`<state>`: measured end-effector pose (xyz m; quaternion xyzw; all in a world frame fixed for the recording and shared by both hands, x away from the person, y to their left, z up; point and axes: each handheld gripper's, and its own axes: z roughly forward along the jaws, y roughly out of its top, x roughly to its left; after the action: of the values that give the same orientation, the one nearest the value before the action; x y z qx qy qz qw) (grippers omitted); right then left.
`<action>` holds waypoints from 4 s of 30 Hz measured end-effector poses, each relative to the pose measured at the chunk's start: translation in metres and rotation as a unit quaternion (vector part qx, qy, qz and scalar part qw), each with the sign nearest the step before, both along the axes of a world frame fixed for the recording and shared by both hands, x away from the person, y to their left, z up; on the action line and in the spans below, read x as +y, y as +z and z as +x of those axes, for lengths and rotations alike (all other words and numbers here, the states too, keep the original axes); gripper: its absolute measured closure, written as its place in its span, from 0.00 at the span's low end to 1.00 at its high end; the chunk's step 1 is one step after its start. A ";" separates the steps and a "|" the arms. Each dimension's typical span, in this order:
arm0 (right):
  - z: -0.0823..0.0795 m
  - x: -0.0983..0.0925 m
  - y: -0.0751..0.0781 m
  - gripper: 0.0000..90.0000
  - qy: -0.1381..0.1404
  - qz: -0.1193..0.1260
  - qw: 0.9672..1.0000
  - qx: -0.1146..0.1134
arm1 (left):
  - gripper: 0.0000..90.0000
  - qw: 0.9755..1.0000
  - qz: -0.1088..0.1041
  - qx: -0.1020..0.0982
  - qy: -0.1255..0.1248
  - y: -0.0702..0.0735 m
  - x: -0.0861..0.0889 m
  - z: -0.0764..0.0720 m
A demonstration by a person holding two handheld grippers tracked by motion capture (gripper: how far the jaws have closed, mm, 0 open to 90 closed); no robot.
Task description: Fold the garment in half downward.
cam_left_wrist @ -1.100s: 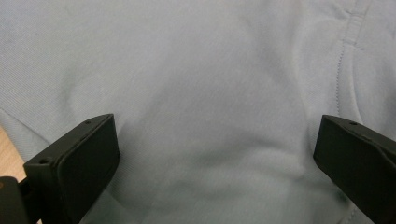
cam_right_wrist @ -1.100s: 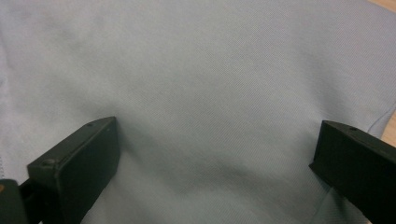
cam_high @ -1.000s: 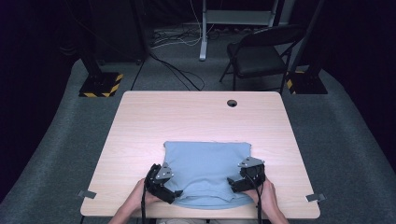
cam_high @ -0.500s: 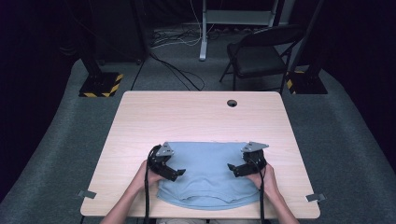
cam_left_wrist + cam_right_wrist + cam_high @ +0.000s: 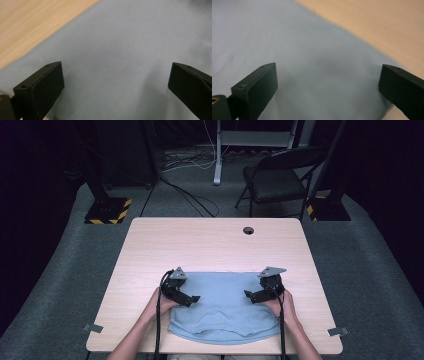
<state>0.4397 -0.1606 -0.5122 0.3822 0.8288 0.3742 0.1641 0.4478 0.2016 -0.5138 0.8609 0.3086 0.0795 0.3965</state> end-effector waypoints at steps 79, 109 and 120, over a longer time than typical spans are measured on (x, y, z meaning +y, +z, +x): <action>-0.100 -0.006 -0.011 0.00 0.096 -0.016 0.995 0.023 | 0.00 0.997 0.037 -0.020 -0.065 -0.007 0.003 -0.092; -0.087 -0.005 -0.014 0.00 0.078 -0.040 0.996 0.016 | 0.00 0.998 0.057 -0.026 -0.025 -0.012 0.004 -0.082; -0.066 -0.005 -0.014 0.00 0.080 -0.040 0.996 0.016 | 0.00 0.998 0.057 -0.026 -0.018 -0.012 0.004 -0.064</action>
<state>0.3737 -0.1653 -0.5258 0.3139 0.8734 0.3466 0.1359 0.3833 0.2053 -0.5253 0.8854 0.2775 0.1119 0.3558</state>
